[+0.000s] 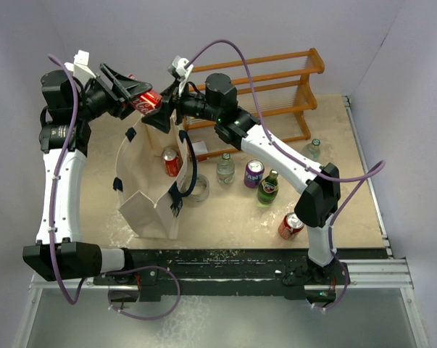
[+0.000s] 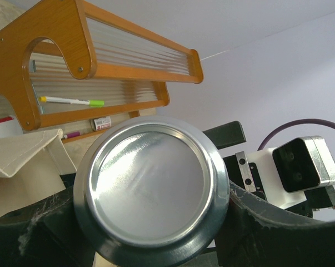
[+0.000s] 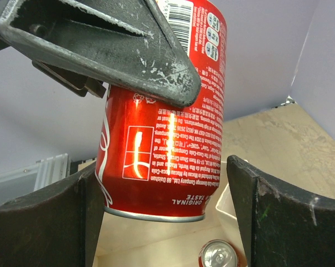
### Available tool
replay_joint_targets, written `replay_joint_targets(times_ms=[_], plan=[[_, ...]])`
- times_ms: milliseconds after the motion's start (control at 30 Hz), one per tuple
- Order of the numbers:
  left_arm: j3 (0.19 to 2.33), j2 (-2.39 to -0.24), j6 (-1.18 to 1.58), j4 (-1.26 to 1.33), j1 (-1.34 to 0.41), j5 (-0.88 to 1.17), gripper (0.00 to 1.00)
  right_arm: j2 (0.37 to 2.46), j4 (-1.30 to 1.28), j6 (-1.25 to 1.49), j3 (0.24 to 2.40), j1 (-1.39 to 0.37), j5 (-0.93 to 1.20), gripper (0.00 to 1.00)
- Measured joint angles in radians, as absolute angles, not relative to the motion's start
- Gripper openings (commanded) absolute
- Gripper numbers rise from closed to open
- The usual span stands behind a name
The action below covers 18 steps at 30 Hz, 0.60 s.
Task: Place the beverage into the canvas bag
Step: Adjust the drink.
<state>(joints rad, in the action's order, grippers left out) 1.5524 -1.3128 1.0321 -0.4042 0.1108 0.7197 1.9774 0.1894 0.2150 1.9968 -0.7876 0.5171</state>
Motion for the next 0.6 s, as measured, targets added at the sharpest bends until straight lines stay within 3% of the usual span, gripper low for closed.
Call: replay_joint_targets(times_ms=[200, 367, 500, 600], plan=[[1.548, -1.313, 1.036, -0.405, 0.117, 0.717, 0.0, 1.977, 0.196, 0.23, 1.994, -0.795, 0.518, 0.61], [1.536, -1.312, 1.037, -0.405, 0.117, 0.717, 0.0, 1.975, 0.208, 0.243, 1.976, -0.795, 0.516, 0.31], [1.514, -1.308, 1.037, -0.405, 0.118, 0.719, 0.1, 1.965, 0.219, 0.257, 1.949, -0.796, 0.513, 0.01], [1.503, -1.305, 1.038, -0.408, 0.118, 0.721, 0.22, 1.954, 0.228, 0.265, 1.924, -0.798, 0.504, 0.0]])
